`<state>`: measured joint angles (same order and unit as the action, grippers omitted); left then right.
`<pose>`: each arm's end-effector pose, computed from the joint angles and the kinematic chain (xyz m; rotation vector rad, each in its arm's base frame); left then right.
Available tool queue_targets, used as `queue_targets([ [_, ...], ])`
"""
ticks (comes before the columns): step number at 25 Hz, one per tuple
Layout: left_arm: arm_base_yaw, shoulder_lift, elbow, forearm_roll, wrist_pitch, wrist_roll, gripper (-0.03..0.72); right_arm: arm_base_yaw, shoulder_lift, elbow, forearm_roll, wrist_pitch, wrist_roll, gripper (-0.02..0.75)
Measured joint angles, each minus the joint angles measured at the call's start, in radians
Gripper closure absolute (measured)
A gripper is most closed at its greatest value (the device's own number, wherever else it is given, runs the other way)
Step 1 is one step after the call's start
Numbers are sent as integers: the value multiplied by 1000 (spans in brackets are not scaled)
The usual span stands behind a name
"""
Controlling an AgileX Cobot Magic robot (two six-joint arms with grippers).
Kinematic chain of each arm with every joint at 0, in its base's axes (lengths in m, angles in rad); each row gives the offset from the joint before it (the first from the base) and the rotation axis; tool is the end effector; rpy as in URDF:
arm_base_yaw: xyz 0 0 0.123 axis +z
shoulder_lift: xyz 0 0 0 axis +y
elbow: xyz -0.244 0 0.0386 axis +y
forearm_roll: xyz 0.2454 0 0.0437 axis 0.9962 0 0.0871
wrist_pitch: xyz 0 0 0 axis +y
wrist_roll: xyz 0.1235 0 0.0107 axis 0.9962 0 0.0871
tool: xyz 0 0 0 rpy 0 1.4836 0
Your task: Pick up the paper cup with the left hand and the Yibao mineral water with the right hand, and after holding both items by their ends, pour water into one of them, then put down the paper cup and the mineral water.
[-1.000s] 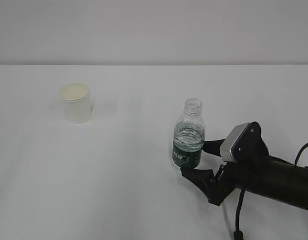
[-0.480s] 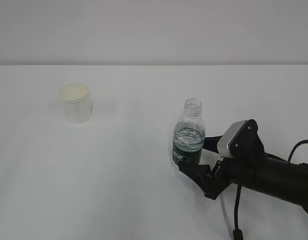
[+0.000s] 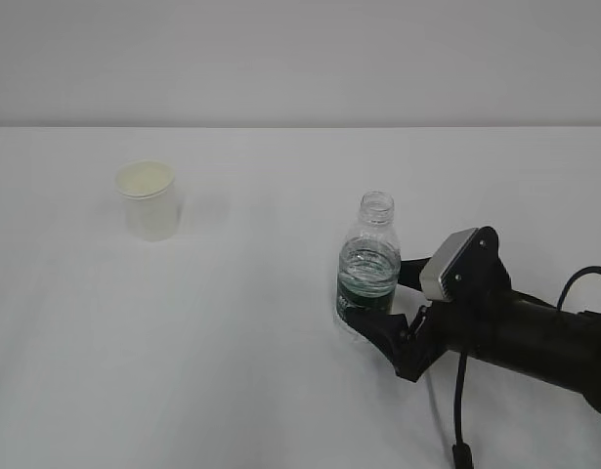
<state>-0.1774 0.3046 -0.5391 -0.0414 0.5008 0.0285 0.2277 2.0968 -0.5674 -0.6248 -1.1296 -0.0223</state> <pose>0.1268 -0.0252 0.3104 0.1629 1.7444 -0.1527 0.2839 0.1331 0.0303 -0.8633 1.7334 0.4848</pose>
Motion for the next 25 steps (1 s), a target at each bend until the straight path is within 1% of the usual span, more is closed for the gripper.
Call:
queue_targets([
  [8, 0, 0, 0, 0, 0, 0, 169, 0, 0, -50, -27, 37, 34, 66],
  [16, 0, 0, 0, 0, 0, 0, 169, 0, 6, -62, -40, 49, 53, 67],
  [25, 0, 0, 0, 0, 0, 0, 169, 0, 83, -114, -77, 49, 83, 69],
])
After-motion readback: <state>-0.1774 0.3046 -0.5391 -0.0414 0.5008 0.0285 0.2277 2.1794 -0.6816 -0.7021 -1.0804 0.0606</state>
